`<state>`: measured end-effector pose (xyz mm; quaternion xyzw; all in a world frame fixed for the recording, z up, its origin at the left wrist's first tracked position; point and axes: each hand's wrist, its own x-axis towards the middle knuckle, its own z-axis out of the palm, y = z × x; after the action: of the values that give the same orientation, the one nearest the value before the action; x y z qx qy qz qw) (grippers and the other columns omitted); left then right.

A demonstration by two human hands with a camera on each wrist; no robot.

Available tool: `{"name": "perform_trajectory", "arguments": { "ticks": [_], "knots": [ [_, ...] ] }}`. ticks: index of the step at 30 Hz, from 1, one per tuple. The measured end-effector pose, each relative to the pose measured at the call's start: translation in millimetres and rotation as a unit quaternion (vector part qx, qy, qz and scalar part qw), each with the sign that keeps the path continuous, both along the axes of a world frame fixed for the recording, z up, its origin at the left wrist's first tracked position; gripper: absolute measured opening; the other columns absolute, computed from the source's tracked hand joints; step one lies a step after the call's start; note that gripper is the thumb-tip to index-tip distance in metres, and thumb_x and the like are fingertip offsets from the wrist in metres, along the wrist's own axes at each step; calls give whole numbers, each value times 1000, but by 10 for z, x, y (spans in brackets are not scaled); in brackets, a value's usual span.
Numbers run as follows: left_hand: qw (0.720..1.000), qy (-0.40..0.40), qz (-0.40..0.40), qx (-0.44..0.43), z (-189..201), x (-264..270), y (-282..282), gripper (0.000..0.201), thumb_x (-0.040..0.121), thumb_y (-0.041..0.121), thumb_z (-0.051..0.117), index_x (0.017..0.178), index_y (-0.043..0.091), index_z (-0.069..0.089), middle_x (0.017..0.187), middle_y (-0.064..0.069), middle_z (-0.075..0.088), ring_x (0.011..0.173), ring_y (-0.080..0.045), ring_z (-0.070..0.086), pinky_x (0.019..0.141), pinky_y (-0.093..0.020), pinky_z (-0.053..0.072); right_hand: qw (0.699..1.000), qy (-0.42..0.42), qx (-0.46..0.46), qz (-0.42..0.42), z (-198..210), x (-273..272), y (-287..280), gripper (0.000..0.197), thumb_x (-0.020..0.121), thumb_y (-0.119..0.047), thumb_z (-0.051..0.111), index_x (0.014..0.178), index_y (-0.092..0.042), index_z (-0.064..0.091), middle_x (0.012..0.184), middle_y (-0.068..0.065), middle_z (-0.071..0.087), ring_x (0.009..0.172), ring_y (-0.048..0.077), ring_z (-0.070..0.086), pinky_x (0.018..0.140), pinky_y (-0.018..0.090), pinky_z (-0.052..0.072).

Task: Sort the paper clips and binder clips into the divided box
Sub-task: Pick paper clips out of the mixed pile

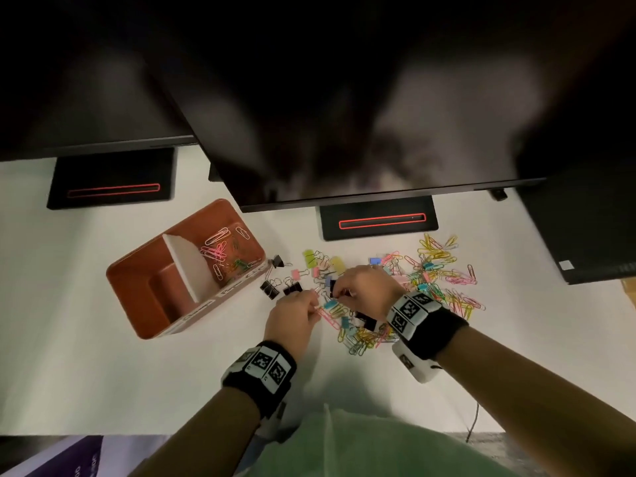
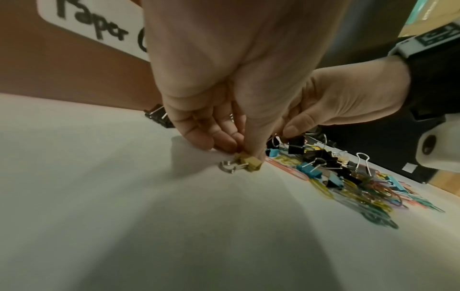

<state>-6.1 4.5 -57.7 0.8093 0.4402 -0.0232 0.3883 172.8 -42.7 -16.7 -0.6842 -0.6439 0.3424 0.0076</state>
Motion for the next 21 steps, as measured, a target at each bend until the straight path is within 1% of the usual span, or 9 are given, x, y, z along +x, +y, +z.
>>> {"name": "perform_trajectory", "arguments": {
  "ticks": [2, 5, 8, 10, 12, 14, 17, 19, 21],
  "knots": [
    [1000, -13, 4, 1, -4, -23, 5, 17, 82, 13, 64, 99, 16, 63, 92, -2, 65, 84, -19, 61, 77, -35, 53, 999, 28, 15, -21, 23, 68, 41, 18, 88, -23, 57, 100, -22, 69, 103, -3, 69, 91, 14, 62, 87, 35, 51],
    [1000, -24, -3, 7, 21, -35, 6, 8, 84, 11, 60, 89, 12, 65, 93, -4, 65, 83, -20, 61, 75, -29, 51, 996, 59, 38, -54, 96, 162, 127, 17, 89, -18, 57, 100, -16, 70, 104, 1, 67, 85, 12, 58, 83, 30, 51],
    [999, -41, 2, -2, 49, -51, 9, 9, 82, 5, 59, 85, 11, 64, 95, -5, 62, 81, -17, 59, 74, -28, 50, 989, 85, 75, -90, 130, 202, 234, 16, 89, -18, 59, 101, -14, 69, 104, 2, 68, 82, 9, 57, 83, 28, 51],
    [998, -65, -4, -22, 70, -62, 19, 10, 81, 2, 61, 85, 11, 64, 97, -5, 62, 84, -16, 60, 77, -28, 52, 984, 126, 67, -108, 136, 193, 293, 19, 89, -21, 60, 105, -12, 67, 103, 3, 70, 86, 13, 64, 84, 29, 52],
    [996, -78, -35, -34, 104, -69, 18, 11, 81, 5, 63, 89, 12, 66, 93, -1, 61, 82, -13, 59, 77, -26, 51, 976, 170, 49, -127, 135, 183, 310, 25, 90, -25, 58, 111, -12, 63, 104, 2, 70, 85, 16, 67, 81, 30, 53],
    [994, -77, -78, -21, 137, -56, -2, 15, 80, 7, 65, 95, 12, 67, 87, 4, 58, 80, -11, 54, 74, -25, 46, 979, 147, 61, -126, 107, 207, 284, 24, 92, -24, 54, 114, -15, 59, 105, -1, 68, 77, 14, 64, 74, 25, 49],
    [991, -42, -127, 24, 112, -16, -38, 21, 80, 13, 65, 101, 16, 67, 95, -2, 66, 95, -19, 56, 85, -32, 46, 991, 64, 60, -102, 52, 287, 186, 19, 91, -19, 54, 109, -19, 59, 104, -3, 65, 78, 11, 58, 72, 23, 44],
    [990, -13, -136, 41, 79, 21, -56, 18, 81, 17, 63, 99, 17, 67, 97, -4, 66, 94, -21, 56, 85, -36, 47, 998, 9, 28, -52, -3, 299, 120, 20, 87, -24, 58, 107, -23, 59, 106, -5, 64, 90, 13, 59, 81, 28, 46],
    [990, -3, -130, 56, 53, 49, -64, 13, 82, 20, 63, 94, 16, 67, 93, -3, 64, 88, -21, 55, 81, -38, 48, 999, -39, -10, -11, -73, 251, 76, 24, 86, -29, 58, 110, -25, 58, 110, -5, 63, 102, 16, 57, 93, 35, 43]
  ]
}}
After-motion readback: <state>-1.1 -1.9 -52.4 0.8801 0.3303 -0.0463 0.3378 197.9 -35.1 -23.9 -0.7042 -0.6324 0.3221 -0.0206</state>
